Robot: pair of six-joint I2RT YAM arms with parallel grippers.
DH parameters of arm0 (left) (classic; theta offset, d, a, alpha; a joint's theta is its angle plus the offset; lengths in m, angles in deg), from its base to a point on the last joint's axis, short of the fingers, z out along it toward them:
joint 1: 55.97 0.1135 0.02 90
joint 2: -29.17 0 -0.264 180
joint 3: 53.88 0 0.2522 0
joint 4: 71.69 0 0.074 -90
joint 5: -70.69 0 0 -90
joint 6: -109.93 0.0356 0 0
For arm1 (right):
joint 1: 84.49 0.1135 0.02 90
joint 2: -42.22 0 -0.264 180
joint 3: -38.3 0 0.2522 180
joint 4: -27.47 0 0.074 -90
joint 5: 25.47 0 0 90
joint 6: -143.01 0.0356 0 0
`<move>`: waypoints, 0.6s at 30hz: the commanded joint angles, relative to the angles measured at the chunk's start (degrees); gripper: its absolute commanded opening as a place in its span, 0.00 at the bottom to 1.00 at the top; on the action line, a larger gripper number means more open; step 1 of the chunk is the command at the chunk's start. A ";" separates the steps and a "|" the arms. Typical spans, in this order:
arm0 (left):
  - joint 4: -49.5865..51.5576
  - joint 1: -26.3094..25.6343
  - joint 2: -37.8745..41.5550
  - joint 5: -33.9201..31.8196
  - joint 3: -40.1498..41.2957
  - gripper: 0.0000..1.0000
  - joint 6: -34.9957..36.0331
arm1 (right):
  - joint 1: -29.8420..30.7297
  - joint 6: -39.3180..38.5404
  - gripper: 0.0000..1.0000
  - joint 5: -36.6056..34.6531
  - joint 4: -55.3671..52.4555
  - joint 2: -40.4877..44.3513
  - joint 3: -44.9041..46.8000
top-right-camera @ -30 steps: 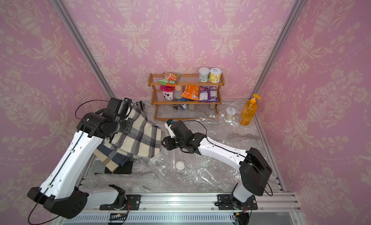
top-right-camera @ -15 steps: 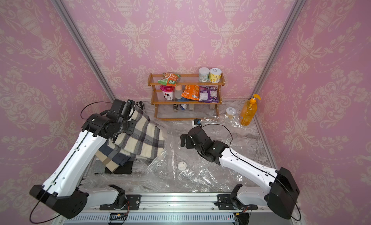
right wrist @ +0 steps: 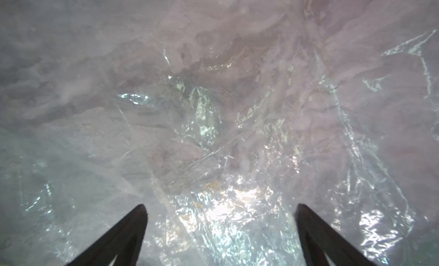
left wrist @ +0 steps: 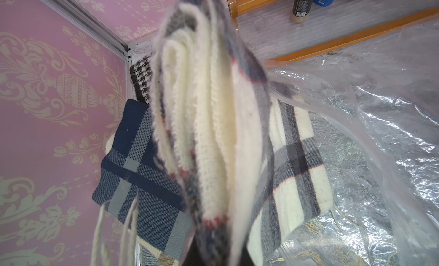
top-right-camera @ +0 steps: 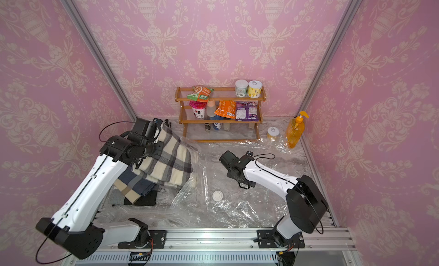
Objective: Take the scarf out of the vacuum bag
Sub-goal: Place the scarf at the center of the board.
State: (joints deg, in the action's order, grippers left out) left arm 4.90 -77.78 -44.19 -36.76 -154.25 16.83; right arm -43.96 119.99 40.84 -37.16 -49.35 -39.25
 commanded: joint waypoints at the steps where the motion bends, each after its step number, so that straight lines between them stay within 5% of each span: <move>1: -2.60 0.52 3.18 1.94 0.78 0.00 -0.43 | -0.83 5.00 1.00 0.01 -9.09 -5.39 -3.01; 10: -2.14 0.52 5.06 3.39 0.56 0.00 0.46 | -3.06 4.41 1.00 2.73 -3.74 -8.47 -0.01; 18: -3.21 0.49 5.43 4.78 1.53 0.00 0.36 | -8.09 -0.71 1.00 5.49 6.79 -2.43 10.25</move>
State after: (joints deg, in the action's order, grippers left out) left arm 4.40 -77.78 -40.12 -33.09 -152.91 16.90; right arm -50.36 121.93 45.32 -33.92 -54.84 -32.41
